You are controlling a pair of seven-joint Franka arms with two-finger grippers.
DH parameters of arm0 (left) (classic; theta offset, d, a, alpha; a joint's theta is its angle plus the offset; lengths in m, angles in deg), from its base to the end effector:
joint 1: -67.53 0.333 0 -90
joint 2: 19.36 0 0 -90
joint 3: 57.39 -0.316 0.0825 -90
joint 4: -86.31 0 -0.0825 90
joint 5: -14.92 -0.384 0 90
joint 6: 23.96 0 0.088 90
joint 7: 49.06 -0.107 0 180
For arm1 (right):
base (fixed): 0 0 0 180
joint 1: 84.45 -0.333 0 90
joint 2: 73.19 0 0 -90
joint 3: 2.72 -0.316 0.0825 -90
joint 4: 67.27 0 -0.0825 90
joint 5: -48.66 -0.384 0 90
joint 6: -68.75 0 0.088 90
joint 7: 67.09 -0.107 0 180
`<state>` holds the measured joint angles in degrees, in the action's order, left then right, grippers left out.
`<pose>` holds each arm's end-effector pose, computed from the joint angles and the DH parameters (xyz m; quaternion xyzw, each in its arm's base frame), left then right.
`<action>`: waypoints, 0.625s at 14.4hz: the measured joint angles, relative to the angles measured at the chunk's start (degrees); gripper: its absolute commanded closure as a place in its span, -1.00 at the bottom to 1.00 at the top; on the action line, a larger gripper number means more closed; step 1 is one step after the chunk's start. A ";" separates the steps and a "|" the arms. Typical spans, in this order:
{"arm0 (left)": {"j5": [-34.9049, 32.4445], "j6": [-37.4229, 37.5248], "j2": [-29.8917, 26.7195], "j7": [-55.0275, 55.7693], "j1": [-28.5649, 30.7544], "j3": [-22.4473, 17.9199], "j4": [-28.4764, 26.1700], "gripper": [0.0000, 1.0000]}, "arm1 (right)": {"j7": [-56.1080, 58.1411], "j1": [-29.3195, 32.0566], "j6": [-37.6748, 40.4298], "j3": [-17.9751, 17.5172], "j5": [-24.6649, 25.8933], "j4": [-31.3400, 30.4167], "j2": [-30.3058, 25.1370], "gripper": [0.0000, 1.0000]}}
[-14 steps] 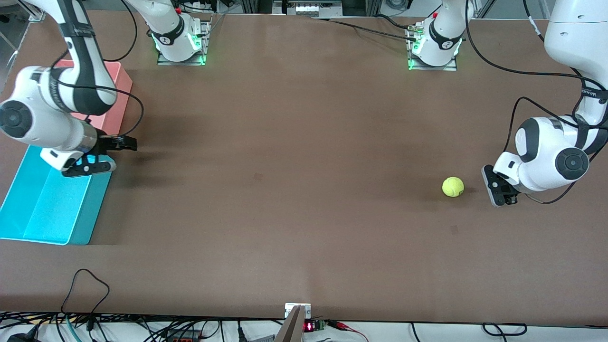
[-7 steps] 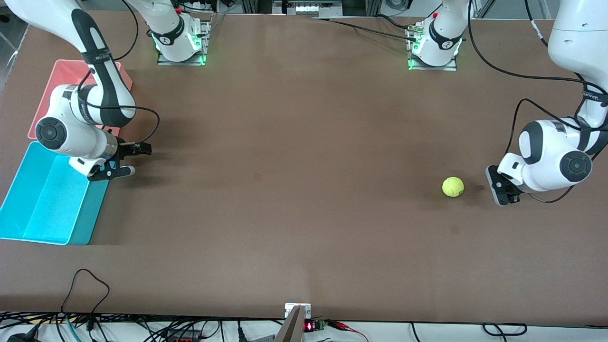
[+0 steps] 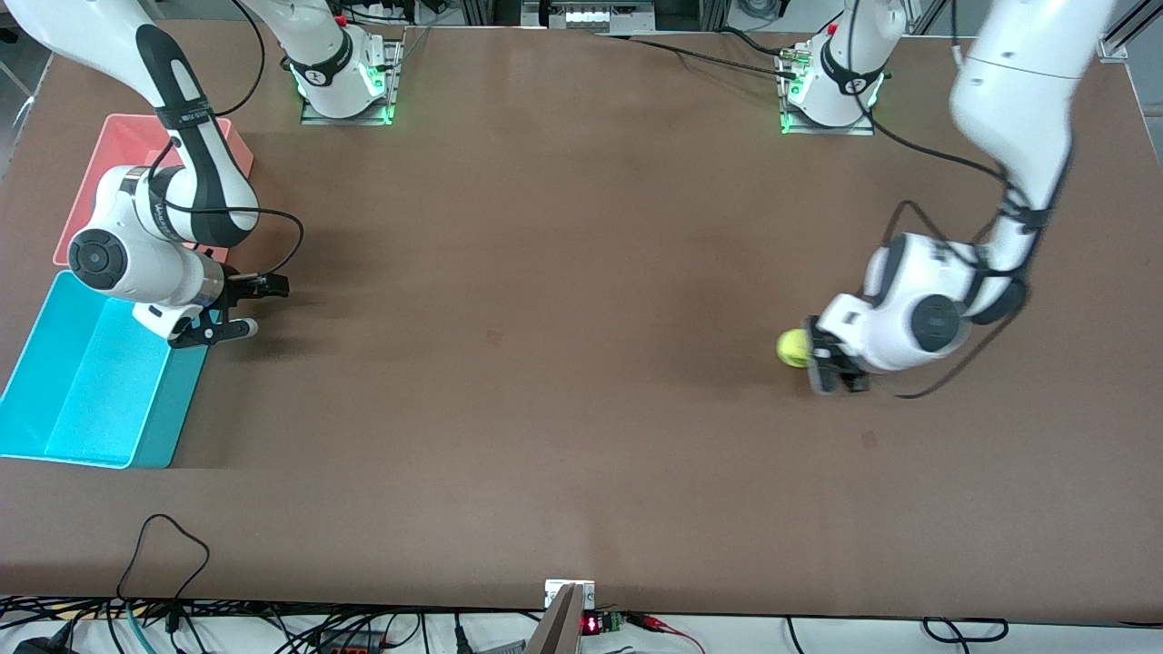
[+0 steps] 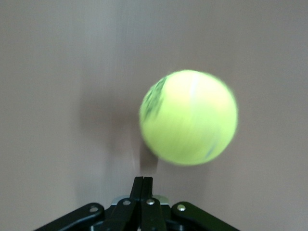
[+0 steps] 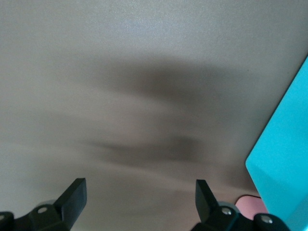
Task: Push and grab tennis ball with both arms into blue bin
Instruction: 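Push the tennis ball with the left gripper toward the right gripper, then draw the left gripper back while the right gripper waits near the bins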
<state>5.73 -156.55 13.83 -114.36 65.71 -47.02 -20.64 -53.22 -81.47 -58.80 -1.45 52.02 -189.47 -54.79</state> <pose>0.6135 -0.1245 0.1980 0.7488 -0.6602 -0.0553 0.0215 0.5455 -0.0424 0.2384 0.9878 0.1038 -0.1161 0.0064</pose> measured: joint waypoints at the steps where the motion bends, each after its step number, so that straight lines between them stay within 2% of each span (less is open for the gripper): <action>1: 0.01 2.24 -0.08 0.90 -1.65 0.06 1.95 1.00 | 0.21 0.00 0.00 0.00 0.00 0.00 0.00 -1.00; 3: 0.01 10.53 -0.39 0.37 -1.72 -0.12 8.36 1.00 | 0.52 -0.03 0.07 -0.03 0.00 0.00 0.00 -1.00; 5: 0.01 17.58 -0.58 -1.97 0.97 -0.89 15.35 1.00 | 0.88 -0.12 0.39 -0.21 0.00 0.00 0.00 -1.00; 7: 0.01 19.99 -0.58 -3.63 5.60 -1.22 18.93 1.00 | 1.60 -0.19 0.75 -0.69 0.00 -0.01 0.00 -1.00; 9: 0.01 20.14 -0.52 -4.32 9.69 -1.25 19.86 1.00 | 1.92 -0.67 0.94 -1.46 0.00 -0.14 0.01 -1.00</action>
<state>5.74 -136.41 13.31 -118.68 75.40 -48.26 -0.78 -51.30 -82.14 -57.86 -2.91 52.02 -189.61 -54.77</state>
